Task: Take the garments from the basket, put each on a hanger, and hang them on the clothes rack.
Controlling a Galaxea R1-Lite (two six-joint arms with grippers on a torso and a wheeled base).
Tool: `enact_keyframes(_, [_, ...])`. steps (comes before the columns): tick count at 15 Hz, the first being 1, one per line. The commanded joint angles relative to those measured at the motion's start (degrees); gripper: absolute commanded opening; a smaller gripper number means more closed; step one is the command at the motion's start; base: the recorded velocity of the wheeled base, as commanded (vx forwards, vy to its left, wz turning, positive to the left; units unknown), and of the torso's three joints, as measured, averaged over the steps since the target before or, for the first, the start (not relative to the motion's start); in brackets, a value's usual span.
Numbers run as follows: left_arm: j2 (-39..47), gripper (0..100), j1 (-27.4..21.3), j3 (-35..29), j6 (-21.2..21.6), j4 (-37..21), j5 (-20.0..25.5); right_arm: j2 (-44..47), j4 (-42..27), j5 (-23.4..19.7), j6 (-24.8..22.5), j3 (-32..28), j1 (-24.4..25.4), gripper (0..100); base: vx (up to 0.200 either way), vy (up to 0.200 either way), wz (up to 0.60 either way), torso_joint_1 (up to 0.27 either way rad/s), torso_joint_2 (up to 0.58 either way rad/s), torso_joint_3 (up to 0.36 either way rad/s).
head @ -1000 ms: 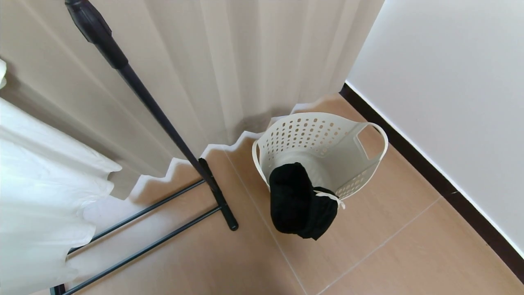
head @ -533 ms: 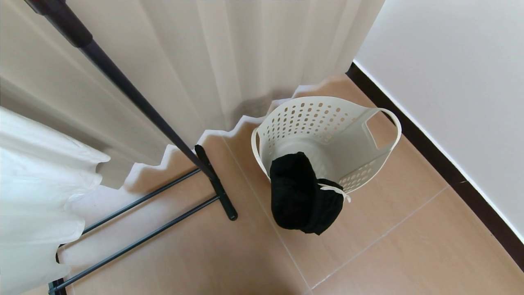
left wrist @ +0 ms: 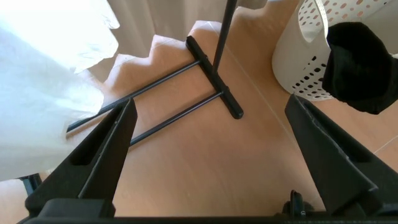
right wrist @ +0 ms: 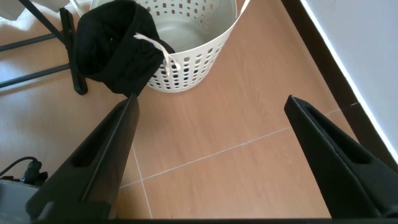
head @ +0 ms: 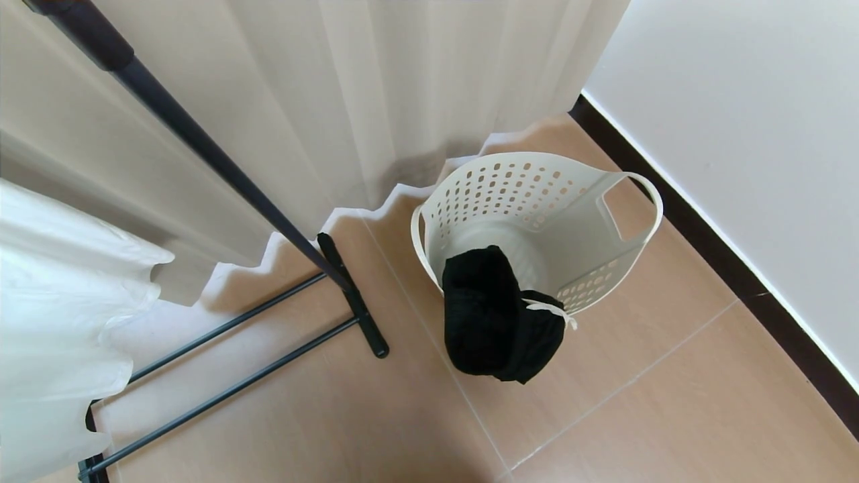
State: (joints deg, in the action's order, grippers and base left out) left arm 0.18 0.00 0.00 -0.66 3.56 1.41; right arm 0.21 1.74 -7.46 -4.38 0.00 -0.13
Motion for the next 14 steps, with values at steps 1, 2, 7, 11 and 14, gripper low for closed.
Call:
enact_keyframes(1, [-0.01, 100, 0.0, 0.0, -0.04, 0.04, -0.01, -0.03, 0.01, -0.01, -0.02, 0.0, -0.04, 100, 0.2, 0.2, 0.0, -0.012, 0.01, 0.002])
enact_keyframes(2, [-0.01, 100, 0.0, 0.0, -0.04, 0.04, -0.01, -0.03, 0.01, -0.01, -0.02, 0.0, -0.04, 100, 0.0, 0.0, 0.0, 0.0, 0.0, 0.0])
enact_keyframes(7, [-0.01, 100, 0.0, 0.0, -0.04, 0.04, -0.01, -0.03, 0.01, -0.01, -0.02, 0.0, 0.05, 100, 0.0, 0.0, 0.0, 0.0, 0.0, 0.0])
enact_keyframes(11, [-0.01, 100, 0.0, 0.0, -0.04, 0.04, -0.01, -0.03, 0.01, -0.01, -0.02, 0.0, -0.04, 100, 0.1, 0.0, 0.0, -0.001, 0.0, 0.001])
enact_keyframes(14, [-0.01, 100, 0.0, 0.0, -0.04, 0.04, -0.01, 0.06, 0.01, -0.01, -0.02, 0.0, -0.04, 100, 0.067, 0.0, 0.0, -0.004, 0.0, 0.002])
